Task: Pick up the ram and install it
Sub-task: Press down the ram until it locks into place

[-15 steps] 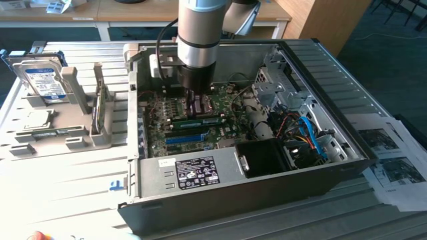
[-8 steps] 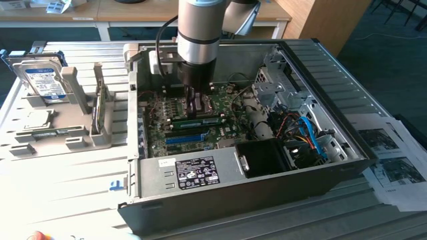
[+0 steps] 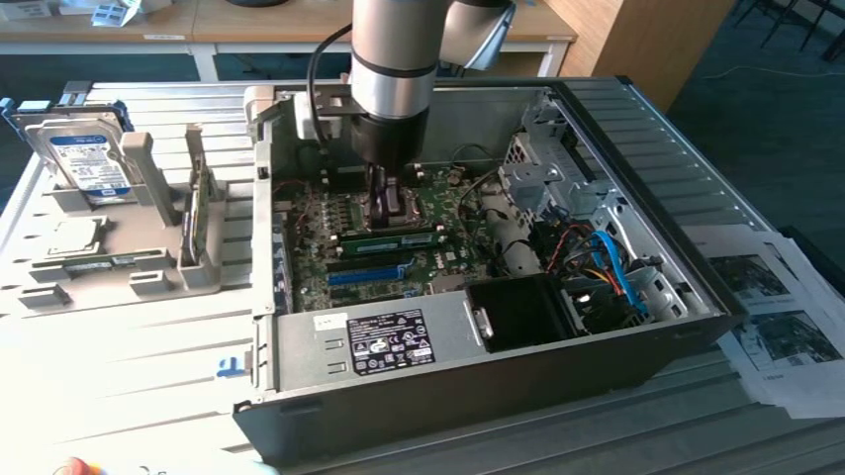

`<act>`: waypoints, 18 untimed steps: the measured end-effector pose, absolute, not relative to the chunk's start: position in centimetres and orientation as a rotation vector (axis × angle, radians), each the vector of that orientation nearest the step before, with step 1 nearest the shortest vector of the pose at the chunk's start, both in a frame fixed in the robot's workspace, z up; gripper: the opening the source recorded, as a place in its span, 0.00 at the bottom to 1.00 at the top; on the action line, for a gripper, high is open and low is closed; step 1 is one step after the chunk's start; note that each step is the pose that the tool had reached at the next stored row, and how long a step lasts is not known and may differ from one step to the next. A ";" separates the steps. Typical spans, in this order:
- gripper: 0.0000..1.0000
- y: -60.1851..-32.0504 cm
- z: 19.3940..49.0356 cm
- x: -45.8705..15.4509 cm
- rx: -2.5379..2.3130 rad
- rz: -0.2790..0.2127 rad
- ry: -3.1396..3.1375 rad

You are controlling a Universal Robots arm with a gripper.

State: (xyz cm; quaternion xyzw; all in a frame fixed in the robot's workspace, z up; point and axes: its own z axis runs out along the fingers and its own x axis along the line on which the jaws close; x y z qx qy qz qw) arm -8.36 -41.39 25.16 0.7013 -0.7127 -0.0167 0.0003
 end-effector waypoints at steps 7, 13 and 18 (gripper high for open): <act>0.10 -41.4 26.0 -8.4 2.203 -0.052 -2.239; 0.10 -41.4 26.6 -8.4 2.203 -0.052 -2.239; 0.10 -41.4 26.7 -8.4 2.203 -0.052 -2.239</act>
